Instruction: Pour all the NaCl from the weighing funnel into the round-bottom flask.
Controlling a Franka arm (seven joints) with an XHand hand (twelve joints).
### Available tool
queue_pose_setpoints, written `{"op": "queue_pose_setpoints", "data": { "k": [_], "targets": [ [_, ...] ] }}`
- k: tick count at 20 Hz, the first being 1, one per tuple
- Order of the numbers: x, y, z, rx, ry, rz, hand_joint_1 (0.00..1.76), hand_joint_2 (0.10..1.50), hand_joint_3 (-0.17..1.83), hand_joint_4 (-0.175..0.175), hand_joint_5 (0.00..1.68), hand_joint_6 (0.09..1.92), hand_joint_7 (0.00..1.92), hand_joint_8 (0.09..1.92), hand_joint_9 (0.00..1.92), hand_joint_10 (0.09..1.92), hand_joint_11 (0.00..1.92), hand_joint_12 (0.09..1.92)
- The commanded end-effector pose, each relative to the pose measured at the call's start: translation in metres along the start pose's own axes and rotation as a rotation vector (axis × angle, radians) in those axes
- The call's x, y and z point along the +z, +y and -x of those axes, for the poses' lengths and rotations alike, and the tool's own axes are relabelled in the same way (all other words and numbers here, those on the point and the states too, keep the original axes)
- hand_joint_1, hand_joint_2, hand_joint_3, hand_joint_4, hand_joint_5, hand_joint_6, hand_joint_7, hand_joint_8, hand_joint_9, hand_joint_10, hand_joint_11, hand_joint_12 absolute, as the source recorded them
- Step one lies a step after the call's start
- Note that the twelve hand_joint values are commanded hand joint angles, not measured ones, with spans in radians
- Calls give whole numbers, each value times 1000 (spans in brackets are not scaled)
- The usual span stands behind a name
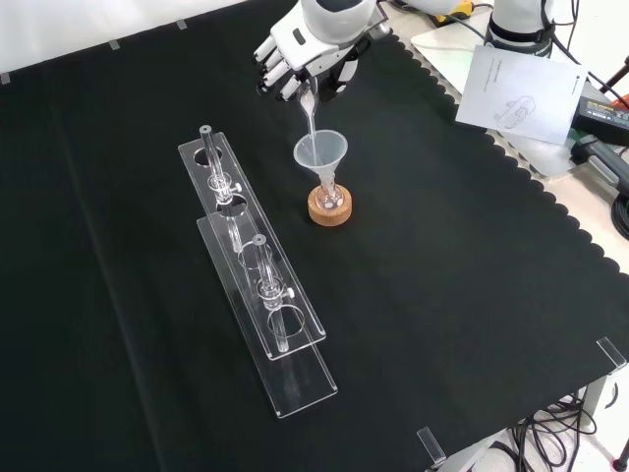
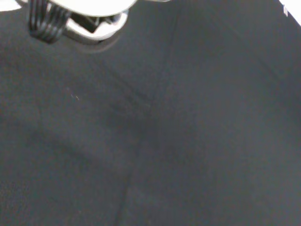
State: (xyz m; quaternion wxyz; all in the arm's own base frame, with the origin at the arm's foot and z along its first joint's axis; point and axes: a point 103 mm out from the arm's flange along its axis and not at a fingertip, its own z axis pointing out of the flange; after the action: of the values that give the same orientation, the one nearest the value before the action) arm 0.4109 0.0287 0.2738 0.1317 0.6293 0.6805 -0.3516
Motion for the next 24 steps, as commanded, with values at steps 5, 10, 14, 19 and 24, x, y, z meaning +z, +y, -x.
{"op": "queue_pose_setpoints", "data": {
  "k": [5, 10, 14, 19, 24],
  "targets": [
    [-2, -1, -1, -4, -43, 7, 1083, 693, 709, 175, 1132, 945, 526, 665, 857, 416, 653, 1161],
    [-4, -2, -1, 0, -72, 10, 1084, 692, 710, 175, 1132, 944, 525, 665, 856, 416, 652, 1161],
    [-7, -3, -4, -2, -92, 10, 1084, 692, 710, 175, 1132, 944, 524, 665, 855, 416, 651, 1162],
    [-12, -4, -6, 6, -115, 5, 1084, 692, 710, 175, 1133, 944, 522, 664, 854, 417, 650, 1163],
    [-12, -4, -6, 4, -128, 6, 1084, 692, 710, 175, 1133, 943, 521, 664, 851, 416, 650, 1163]
  ]
}}
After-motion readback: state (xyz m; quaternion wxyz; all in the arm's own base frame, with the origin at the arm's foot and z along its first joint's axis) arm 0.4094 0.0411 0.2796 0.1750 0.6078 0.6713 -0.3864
